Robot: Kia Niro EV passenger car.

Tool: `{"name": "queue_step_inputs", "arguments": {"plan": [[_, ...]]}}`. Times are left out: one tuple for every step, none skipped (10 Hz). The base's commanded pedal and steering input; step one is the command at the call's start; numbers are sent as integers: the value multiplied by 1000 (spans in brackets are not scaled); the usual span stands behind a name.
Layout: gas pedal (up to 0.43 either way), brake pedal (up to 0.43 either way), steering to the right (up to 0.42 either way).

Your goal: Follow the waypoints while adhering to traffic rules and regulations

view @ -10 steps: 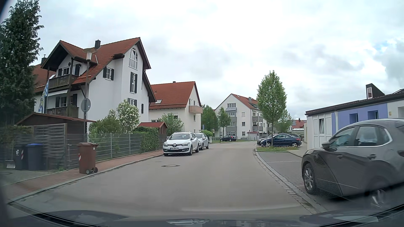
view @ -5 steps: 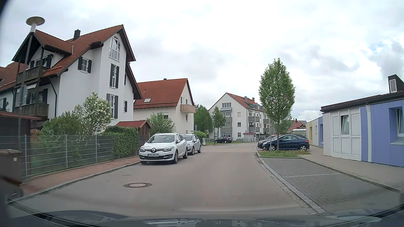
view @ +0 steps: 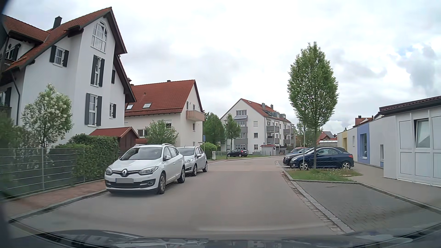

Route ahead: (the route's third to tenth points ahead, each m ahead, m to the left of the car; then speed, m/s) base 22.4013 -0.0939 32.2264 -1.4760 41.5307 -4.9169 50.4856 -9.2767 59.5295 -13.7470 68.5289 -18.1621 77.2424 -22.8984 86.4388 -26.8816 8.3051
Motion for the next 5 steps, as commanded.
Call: {"name": "queue_step_inputs", "arguments": {"plan": [[118, 6, 27], [118, 6, 27], [118, 6, 25], [118, 6, 19], [118, 6, 14]]}}
